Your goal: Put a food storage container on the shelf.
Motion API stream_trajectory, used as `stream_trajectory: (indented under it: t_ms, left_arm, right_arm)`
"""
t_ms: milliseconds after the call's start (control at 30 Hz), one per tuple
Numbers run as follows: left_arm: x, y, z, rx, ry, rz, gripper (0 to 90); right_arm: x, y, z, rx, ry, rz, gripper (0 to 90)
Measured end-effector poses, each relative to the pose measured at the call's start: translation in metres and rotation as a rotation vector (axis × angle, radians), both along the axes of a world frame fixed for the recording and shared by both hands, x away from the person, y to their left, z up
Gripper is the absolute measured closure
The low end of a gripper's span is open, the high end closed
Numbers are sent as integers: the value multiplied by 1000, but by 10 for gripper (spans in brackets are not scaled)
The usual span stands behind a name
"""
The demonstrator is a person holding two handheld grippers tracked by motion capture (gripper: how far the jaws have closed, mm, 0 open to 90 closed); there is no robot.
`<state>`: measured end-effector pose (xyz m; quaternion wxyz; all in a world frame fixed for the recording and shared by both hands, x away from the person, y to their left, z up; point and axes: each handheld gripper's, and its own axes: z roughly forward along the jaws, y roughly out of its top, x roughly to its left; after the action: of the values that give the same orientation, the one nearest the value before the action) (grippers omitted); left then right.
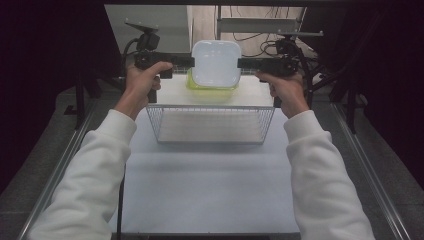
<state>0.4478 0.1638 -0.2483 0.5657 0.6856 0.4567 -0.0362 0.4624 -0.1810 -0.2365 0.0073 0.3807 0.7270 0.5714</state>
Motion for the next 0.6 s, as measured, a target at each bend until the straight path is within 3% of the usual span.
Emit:
stream_trajectory:
  t_ms: [267, 433, 600]
  left_arm:
    - [17, 4, -12, -9, 47, 10, 795]
    - [22, 4, -16, -23, 74, -1, 802]
    - [27, 5, -19, -39, 97, 9, 799]
  right_arm:
    - [23, 6, -13, -7, 60, -9, 762]
    - [32, 6, -19, -12, 105, -19, 754]
    - [38, 7, -19, -9, 122, -25, 750]
